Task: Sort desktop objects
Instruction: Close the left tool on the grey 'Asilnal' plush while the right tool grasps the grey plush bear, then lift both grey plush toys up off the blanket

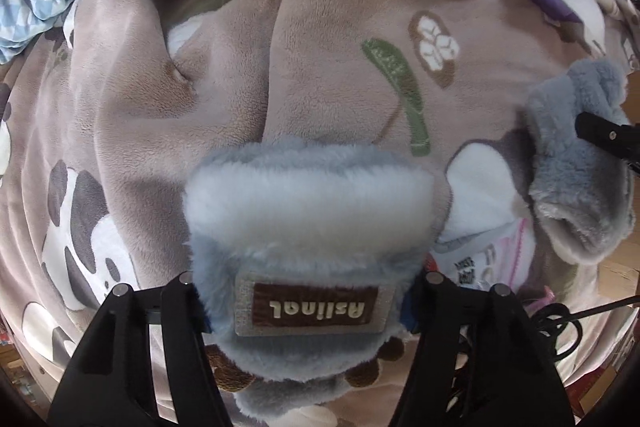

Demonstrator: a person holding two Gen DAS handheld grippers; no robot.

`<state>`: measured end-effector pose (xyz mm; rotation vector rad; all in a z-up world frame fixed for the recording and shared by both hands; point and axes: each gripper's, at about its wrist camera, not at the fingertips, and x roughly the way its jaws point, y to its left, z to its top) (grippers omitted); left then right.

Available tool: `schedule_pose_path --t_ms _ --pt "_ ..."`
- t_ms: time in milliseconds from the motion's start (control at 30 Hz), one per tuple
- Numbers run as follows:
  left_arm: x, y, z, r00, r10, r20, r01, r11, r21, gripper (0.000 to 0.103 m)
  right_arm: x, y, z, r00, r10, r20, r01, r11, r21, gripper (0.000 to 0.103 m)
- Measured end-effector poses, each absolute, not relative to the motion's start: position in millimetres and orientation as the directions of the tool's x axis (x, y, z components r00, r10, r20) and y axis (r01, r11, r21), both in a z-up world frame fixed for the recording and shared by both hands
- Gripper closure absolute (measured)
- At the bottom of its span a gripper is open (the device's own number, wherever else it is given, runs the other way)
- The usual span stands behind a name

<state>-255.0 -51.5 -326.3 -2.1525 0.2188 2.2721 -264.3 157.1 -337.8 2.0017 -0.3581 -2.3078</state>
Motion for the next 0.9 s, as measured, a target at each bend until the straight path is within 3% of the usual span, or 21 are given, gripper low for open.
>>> schedule_pose_path --t_ms 300,900 --pt "-238 -55 -279 -0.121 -0.084 -0.989 -0.069 -0.993 0.093 0.042 -251 168 -300 -0.198 -0.312 -0.929 -0.112 -0.934 0.338 0.094" --pt "-205 -53 -199 -0.187 -0.098 -0.978 -0.023 -0.994 0.104 0.042 -217 171 -236 -0.28 -0.404 -0.871 -0.053 -0.899 0.434 0.094"
